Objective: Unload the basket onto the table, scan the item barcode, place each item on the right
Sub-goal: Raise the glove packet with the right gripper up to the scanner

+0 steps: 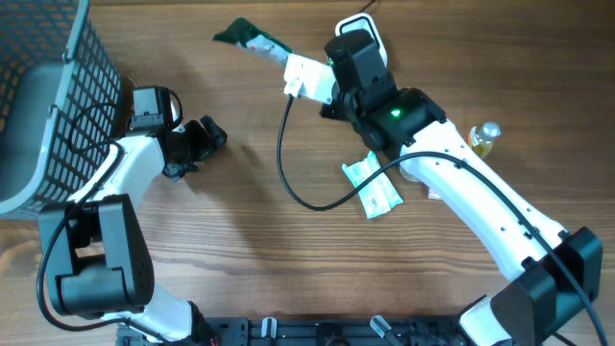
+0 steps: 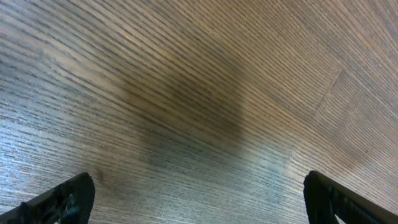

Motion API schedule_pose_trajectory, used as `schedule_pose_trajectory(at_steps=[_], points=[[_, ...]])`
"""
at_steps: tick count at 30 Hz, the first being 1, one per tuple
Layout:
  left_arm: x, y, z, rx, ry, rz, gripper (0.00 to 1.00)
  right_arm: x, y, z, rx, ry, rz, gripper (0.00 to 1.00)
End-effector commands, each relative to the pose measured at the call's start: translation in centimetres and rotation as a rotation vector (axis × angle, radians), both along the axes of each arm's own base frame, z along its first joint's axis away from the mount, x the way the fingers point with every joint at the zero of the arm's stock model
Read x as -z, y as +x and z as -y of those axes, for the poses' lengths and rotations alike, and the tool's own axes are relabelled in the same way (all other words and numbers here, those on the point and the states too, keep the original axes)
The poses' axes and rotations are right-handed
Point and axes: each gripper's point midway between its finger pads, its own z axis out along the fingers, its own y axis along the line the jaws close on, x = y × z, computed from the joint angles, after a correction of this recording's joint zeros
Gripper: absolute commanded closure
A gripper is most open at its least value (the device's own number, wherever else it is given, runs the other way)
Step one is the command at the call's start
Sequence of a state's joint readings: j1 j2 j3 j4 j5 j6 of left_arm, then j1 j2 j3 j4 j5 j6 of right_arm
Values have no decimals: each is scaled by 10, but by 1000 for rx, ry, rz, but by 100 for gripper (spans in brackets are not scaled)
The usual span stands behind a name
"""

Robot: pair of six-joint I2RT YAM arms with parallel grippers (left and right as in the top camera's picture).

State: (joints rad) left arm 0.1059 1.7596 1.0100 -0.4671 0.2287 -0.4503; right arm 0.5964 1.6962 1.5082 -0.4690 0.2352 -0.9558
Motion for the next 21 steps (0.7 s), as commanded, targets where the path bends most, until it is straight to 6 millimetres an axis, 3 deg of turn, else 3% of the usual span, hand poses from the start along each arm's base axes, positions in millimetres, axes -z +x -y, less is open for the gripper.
schedule_pose_trajectory(at_steps=[1,6,10,16,21], points=[[-12,7,-7,-14,17,36,0,-1,38,20,76,-241,166,96],[-12,7,-7,-14,17,36,0,7,72,4,78,-256,288,96],[-12,7,-7,-14,17,36,0,32,93,-3,52,-314,325,96],[-12,7,-7,-14,17,36,0,68,134,12,153,-330,418,96],[-12,7,-7,-14,17,36,0,78,142,12,137,-304,425,96]])
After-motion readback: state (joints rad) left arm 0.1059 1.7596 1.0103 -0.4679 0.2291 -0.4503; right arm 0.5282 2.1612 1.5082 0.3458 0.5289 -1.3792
